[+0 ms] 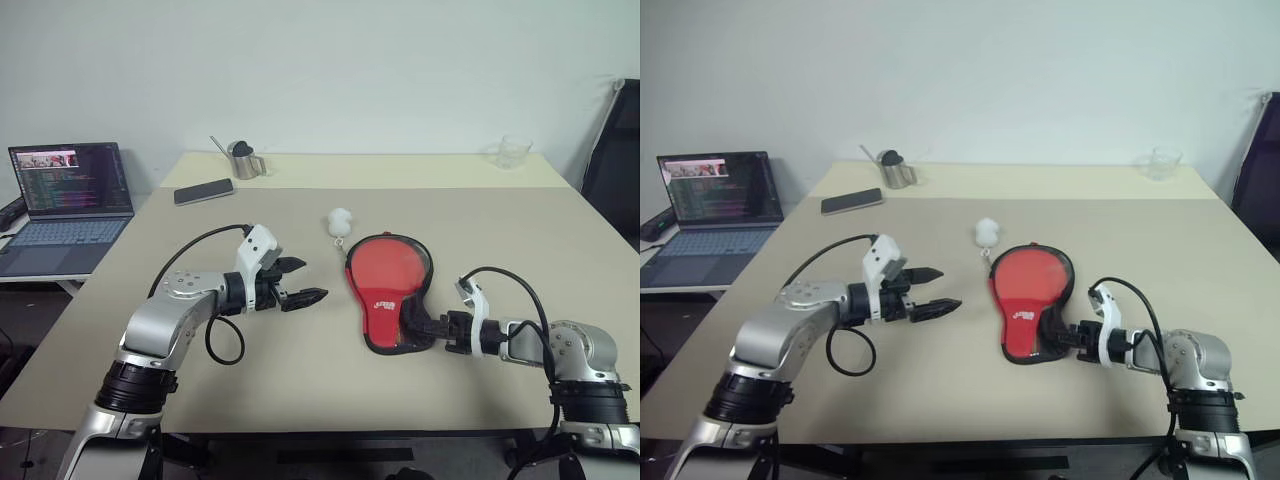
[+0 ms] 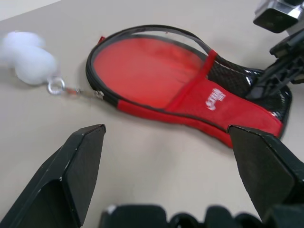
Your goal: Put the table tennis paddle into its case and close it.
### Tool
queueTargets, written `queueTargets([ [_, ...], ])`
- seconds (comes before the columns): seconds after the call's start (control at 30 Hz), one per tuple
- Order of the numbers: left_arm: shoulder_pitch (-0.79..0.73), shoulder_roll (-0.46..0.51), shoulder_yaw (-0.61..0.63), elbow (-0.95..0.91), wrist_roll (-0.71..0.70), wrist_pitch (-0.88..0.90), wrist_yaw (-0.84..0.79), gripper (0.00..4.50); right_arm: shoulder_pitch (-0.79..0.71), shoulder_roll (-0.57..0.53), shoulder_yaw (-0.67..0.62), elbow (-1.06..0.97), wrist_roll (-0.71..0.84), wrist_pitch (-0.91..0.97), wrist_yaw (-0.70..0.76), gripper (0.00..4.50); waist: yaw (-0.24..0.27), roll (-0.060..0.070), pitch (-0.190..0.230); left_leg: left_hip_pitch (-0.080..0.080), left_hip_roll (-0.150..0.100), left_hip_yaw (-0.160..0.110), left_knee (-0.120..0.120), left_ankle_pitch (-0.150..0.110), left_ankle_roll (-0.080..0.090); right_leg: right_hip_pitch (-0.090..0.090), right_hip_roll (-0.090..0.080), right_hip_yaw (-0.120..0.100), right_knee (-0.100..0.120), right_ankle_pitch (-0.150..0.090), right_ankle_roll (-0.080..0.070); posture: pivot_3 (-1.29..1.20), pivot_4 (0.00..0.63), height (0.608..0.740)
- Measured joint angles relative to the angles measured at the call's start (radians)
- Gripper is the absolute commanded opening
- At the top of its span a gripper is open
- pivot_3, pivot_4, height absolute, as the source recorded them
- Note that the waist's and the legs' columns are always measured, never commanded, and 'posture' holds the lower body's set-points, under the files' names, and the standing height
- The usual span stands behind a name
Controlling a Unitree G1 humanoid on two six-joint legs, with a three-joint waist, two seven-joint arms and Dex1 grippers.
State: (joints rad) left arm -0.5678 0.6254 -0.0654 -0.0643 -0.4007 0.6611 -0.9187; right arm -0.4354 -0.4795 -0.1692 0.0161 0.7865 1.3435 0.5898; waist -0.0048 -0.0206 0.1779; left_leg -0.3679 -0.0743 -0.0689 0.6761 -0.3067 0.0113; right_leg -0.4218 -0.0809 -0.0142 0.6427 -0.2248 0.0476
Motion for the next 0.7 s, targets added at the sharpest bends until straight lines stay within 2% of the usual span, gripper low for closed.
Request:
queueTargets([
  [0.17, -0.010, -0.001, -0.013, 0.009, 0.005, -0.013, -0.013, 4.50, 0.073, -0.037, 0.013, -0.076, 0.015, 0.002, 0.028, 0.03, 0.003, 0.000, 0.000, 0.000, 0.000, 0.000, 0.000, 0.000, -0.001, 0.000, 0.000, 0.000, 0.000, 0.000, 0.000, 0.00, 0.150, 0.740],
  [0.7, -0.016, 0.000, -0.026, 0.022, 0.009, -0.014, -0.036, 4.50, 0.265, -0.040, -0.006, -0.297, 0.074, 0.038, 0.017, 0.03, 0.004, -0.006, -0.004, 0.000, 0.000, -0.001, 0.000, -0.001, -0.002, 0.001, 0.000, -0.001, -0.001, -0.002, 0.001, 0.00, 0.150, 0.740],
])
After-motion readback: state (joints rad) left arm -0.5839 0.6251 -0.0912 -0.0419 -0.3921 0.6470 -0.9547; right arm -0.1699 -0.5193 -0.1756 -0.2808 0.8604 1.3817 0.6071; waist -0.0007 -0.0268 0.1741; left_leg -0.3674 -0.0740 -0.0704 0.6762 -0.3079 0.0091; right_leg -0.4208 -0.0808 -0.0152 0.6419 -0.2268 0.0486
